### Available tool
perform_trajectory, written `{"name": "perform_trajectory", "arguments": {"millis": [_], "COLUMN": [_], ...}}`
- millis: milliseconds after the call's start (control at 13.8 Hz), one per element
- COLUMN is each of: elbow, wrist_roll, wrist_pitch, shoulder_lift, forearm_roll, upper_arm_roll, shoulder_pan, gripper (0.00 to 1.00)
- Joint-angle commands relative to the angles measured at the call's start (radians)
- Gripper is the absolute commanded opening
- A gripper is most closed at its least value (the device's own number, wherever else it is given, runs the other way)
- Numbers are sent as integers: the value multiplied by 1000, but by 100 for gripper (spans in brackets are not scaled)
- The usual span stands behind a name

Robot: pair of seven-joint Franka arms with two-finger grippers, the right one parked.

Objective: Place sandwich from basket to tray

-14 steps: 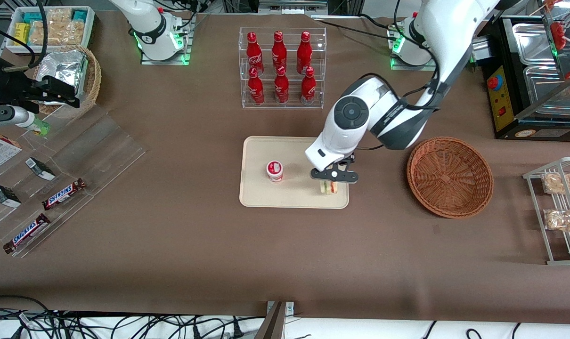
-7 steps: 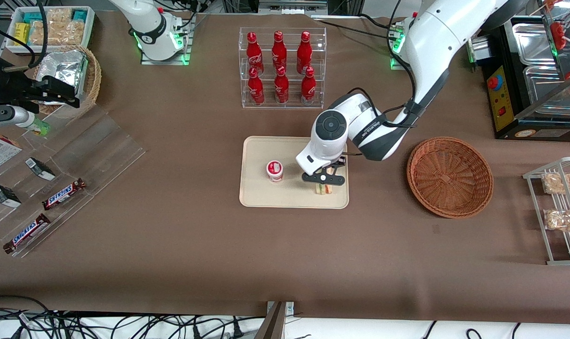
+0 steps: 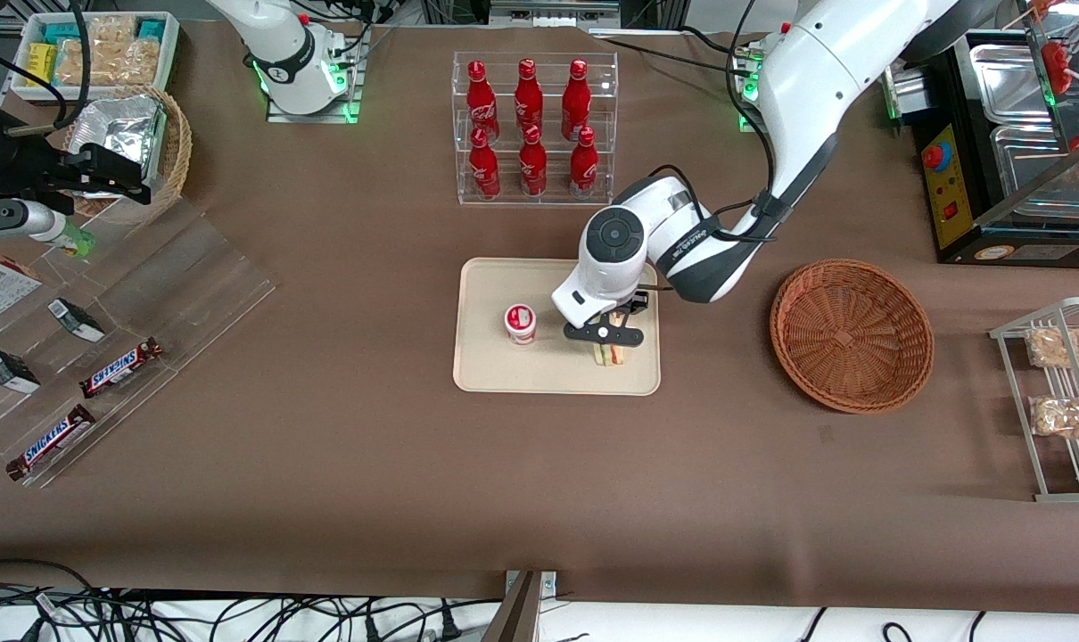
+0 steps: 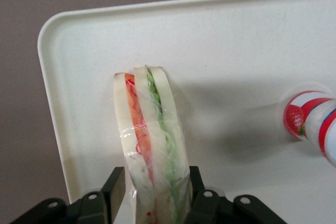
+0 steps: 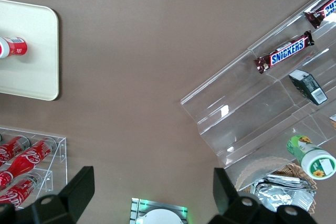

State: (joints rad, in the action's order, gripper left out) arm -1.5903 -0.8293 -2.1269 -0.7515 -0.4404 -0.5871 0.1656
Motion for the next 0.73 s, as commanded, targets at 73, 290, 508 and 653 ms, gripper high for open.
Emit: {"name": "perform_trajectory", "arguments": {"millis": [73,290,508,653], "elbow": [3,24,75,96], "wrist_roll": [-114,-168,-159,-155], "wrist_pitch": [21,97,185,238], "shoulder_lift": [147,242,306,352], "forearm_roll": [-15,2,81,127], "upper_arm_roll": [-2,-7,-10,-11], "shoulder_pan": [-43,-86,-132,-172], "gripper": [100,100,100,100]}}
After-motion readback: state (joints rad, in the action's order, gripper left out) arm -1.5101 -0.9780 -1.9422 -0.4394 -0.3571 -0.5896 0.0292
